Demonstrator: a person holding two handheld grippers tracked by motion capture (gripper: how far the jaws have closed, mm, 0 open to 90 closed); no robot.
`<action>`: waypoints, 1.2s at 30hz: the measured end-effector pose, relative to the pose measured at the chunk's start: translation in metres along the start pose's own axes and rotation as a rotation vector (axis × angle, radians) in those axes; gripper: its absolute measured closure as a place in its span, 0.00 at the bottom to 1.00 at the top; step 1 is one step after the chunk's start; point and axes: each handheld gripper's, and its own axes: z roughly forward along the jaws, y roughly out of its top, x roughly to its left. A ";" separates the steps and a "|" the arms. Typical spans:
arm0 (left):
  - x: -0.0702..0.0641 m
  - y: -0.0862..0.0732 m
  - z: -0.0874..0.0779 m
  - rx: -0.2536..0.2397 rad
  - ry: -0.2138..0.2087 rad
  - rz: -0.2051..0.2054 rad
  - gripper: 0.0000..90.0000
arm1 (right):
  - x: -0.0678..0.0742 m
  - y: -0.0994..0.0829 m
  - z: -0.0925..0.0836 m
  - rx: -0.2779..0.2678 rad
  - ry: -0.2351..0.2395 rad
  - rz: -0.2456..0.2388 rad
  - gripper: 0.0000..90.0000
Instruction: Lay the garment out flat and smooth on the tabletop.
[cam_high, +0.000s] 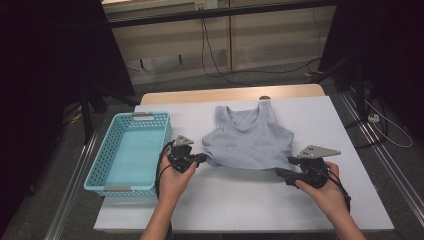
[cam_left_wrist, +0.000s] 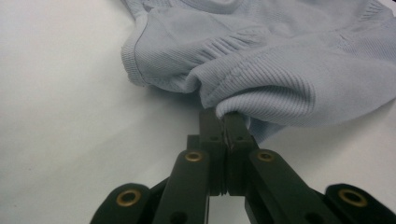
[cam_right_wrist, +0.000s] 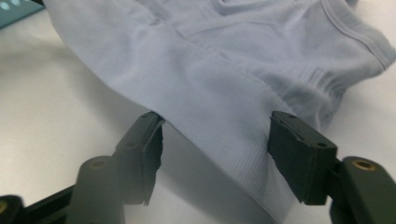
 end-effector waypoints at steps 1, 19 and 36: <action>0.000 0.000 0.000 -0.002 0.002 -0.001 0.99 | 0.001 0.001 0.000 -0.006 0.008 0.004 0.37; 0.001 -0.005 0.003 0.018 -0.013 -0.014 0.89 | 0.003 0.007 0.025 -0.005 -0.039 0.003 0.66; 0.000 -0.015 -0.003 0.022 -0.029 -0.027 0.83 | -0.016 0.020 0.042 -0.023 -0.052 0.037 0.98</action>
